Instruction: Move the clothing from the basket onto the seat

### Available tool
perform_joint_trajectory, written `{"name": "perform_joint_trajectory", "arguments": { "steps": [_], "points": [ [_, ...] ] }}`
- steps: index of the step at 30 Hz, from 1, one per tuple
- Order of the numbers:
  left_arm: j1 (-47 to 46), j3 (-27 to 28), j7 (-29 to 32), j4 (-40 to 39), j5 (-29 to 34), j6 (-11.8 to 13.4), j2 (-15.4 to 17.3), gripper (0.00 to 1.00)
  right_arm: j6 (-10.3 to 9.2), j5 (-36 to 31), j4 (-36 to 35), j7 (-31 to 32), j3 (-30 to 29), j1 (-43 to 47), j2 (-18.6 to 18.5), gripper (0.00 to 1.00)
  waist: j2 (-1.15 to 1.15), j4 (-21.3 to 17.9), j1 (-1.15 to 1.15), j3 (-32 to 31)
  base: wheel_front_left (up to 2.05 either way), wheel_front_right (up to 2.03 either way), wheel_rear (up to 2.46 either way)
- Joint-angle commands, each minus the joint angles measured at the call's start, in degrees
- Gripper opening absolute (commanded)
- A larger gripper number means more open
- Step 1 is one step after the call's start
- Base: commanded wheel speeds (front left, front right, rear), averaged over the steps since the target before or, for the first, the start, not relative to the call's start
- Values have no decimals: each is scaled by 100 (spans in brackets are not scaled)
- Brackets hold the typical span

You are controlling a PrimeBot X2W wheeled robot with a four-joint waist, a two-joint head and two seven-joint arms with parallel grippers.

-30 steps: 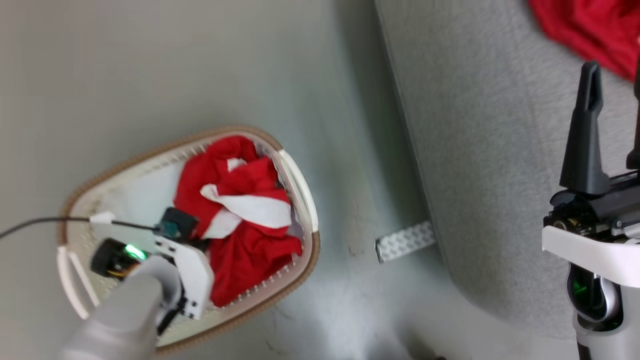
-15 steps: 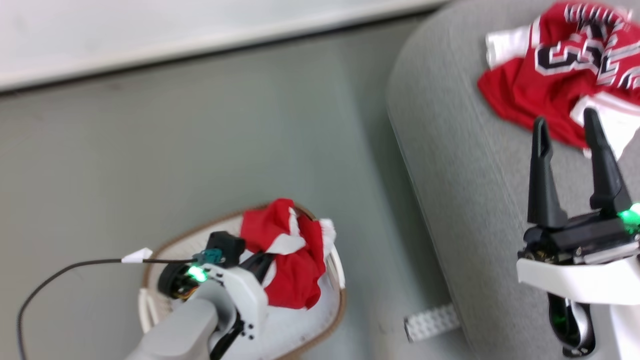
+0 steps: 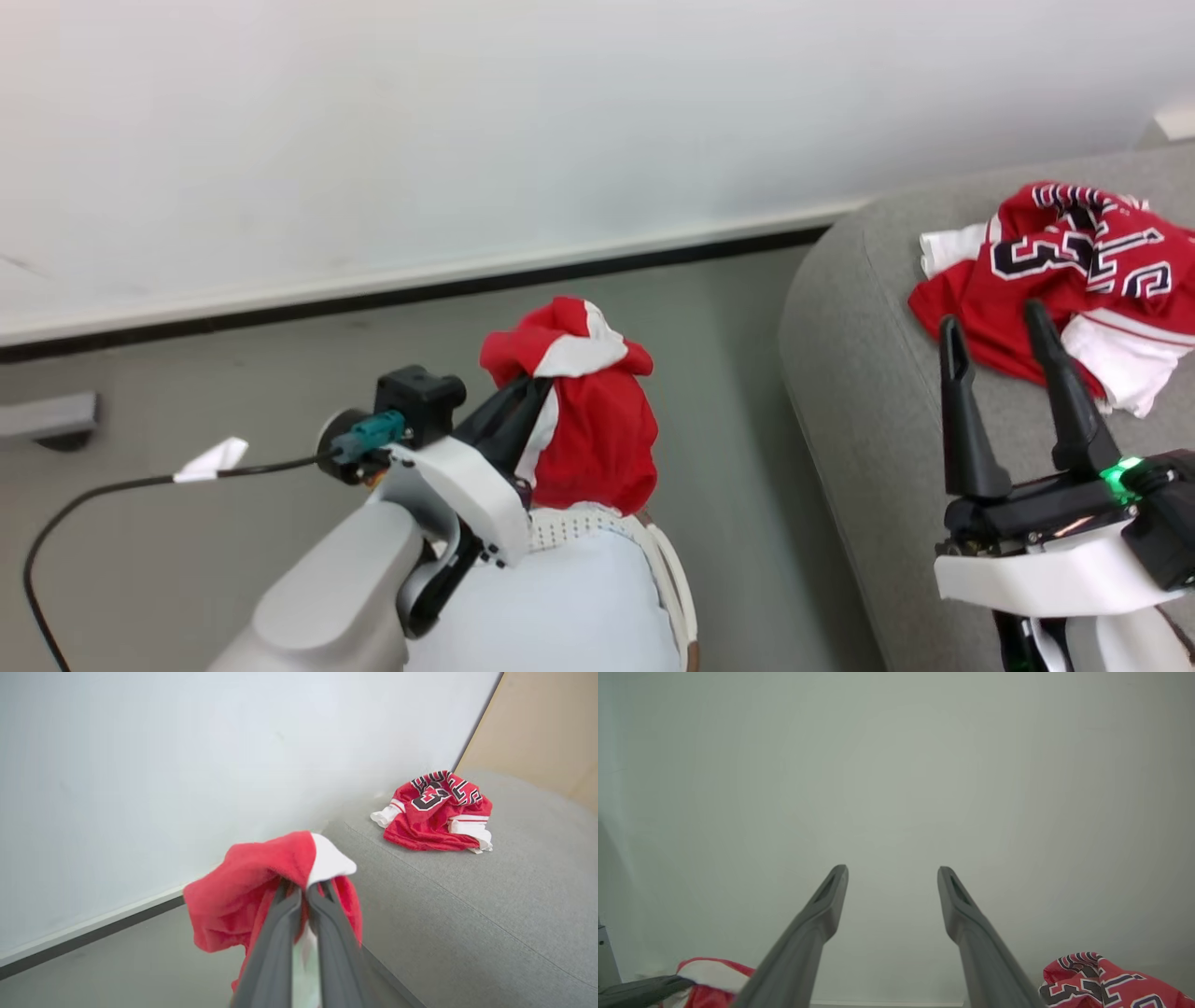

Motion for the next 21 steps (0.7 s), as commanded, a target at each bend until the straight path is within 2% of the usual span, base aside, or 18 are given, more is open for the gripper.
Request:
{"name": "perform_joint_trajectory", "arguments": {
  "steps": [1,10,21],
  "points": [
    [14,81,-3,-131,88,42,69,0,-13,51,40,6,30,111,-46,100,0,132,2,-238,0,0,0],
    [-245,464,100,-1074,-91,227,272,0,-13,160,238,6,361,339,-82,100,0,240,2,-547,0,0,0],
    [-84,571,489,-2119,-222,575,505,0,-13,227,429,6,747,331,-100,100,0,292,2,-656,0,0,0]
  ]
}}
